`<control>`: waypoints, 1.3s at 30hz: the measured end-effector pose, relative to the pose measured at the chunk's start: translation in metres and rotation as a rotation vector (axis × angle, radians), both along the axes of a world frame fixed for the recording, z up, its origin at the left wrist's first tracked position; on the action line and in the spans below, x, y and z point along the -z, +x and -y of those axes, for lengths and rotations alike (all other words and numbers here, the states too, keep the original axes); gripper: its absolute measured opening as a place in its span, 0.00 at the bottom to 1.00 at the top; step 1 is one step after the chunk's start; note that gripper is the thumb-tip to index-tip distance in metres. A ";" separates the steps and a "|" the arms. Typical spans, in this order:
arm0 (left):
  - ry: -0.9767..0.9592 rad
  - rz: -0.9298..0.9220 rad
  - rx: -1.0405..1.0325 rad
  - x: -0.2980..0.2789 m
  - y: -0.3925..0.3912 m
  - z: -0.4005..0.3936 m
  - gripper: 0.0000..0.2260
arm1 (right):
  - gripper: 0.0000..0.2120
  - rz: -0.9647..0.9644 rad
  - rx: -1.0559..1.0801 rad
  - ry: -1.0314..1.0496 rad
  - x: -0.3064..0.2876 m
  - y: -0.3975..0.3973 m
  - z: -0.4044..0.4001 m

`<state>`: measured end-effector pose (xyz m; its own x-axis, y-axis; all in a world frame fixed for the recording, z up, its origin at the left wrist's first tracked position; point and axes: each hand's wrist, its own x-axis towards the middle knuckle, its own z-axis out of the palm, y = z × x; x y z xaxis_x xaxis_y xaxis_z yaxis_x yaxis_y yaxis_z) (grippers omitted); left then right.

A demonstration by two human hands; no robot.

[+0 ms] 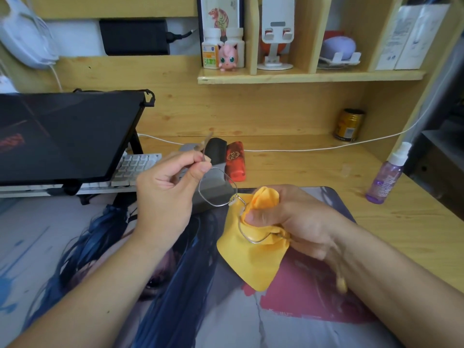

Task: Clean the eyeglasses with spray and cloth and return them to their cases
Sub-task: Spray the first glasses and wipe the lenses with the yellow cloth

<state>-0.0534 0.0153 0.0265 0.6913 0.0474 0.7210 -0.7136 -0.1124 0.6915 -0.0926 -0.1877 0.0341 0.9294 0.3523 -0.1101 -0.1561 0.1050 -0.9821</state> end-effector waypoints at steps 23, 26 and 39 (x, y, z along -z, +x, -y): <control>-0.100 -0.102 -0.036 0.000 0.006 -0.003 0.06 | 0.10 -0.083 -0.233 0.017 -0.002 -0.003 0.005; -0.098 -0.101 -0.030 -0.001 0.004 0.000 0.07 | 0.17 -0.074 -0.230 -0.074 0.000 -0.004 0.003; -0.060 -0.120 -0.022 0.002 0.002 0.000 0.08 | 0.11 -0.044 -0.116 -0.114 0.002 -0.004 -0.003</control>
<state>-0.0511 0.0152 0.0246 0.7708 0.1043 0.6284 -0.6229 -0.0828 0.7779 -0.0971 -0.1845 0.0318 0.8767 0.4396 -0.1955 -0.2042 -0.0280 -0.9785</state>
